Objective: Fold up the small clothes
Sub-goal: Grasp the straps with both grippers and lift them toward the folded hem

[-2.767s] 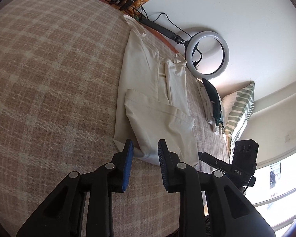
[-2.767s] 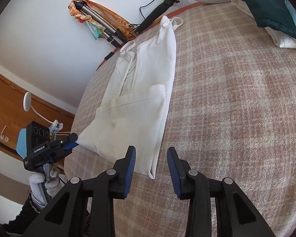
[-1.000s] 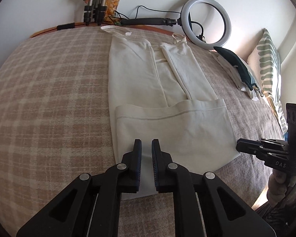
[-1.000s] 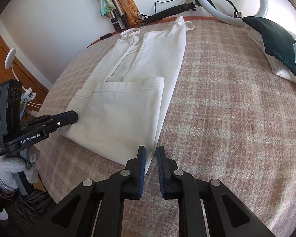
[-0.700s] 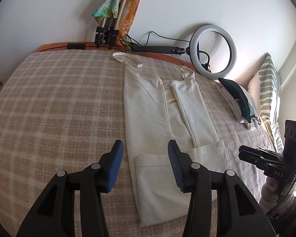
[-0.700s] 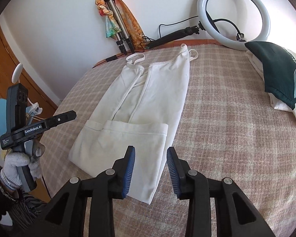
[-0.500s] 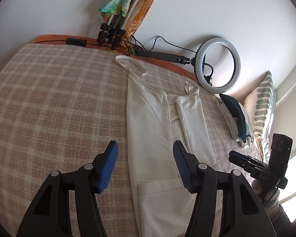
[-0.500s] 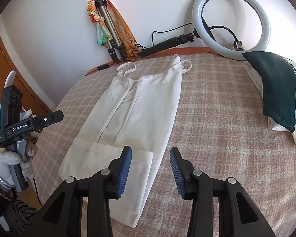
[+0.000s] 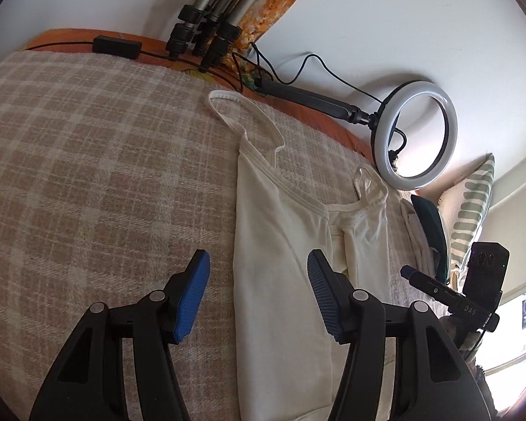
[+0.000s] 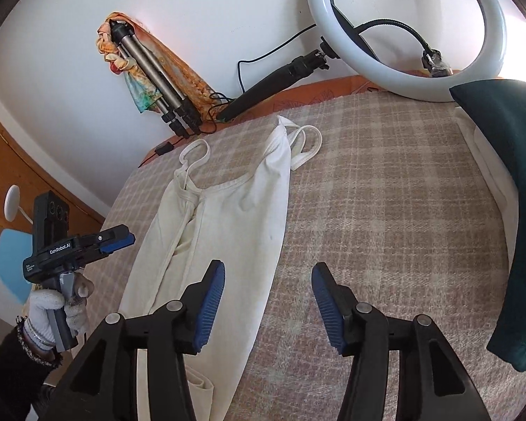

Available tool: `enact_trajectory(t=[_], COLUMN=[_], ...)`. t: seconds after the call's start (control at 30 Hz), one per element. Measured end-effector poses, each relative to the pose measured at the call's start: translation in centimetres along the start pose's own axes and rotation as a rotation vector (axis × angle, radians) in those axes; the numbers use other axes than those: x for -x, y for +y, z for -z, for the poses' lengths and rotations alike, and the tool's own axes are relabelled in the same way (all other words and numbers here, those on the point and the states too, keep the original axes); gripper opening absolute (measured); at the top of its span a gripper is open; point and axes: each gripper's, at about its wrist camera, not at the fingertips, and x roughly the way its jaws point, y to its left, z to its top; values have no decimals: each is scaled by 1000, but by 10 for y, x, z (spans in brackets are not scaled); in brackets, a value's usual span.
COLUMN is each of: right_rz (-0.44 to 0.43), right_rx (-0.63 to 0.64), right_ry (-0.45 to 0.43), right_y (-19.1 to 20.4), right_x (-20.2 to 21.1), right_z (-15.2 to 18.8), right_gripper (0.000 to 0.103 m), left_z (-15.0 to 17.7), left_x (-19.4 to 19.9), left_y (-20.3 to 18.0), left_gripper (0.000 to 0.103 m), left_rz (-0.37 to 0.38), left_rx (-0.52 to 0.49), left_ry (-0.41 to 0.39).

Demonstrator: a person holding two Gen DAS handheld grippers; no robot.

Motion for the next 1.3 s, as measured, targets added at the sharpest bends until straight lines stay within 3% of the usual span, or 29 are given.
enact_trajectory(t=[0.4,0.6,0.67,0.7,0.73,0.8,1.07,1.3], right_rz=[-124,-177,-179,-173,-166,-151,-107,-126], right_rx=[-100,-145,-148,-150,-155,-164,-118,-72], right_ry=[17,38,42,44,45,46,47,15], right_y=[-27,-32,-33,-34,-34,-37,-27,-12], right_x=[-42,-61,-64,-66,-68,-69,-67,-50], right_z=[-48,-61,-62,-62,-62,-62,-66,-74], right_gripper=[55,33,22,19,13,6,1,1], left_z=[-41,-51,-53,-55,-56,-56,-56,-53], left_x=[-34,-41,-45,-48,-49,-52,-44,-25], left_y=[4,-2,-3,-3,-3,0,6,1], left_gripper=[57,54,37,21,12,7,3,3], left_rz=[56,47,22,5,-2,4,68,117], left_rx=[2,-34,-45,-44,-42,-30,19,23], left_ry=[5,-22,-18,-16,-24,-26,-57,-86])
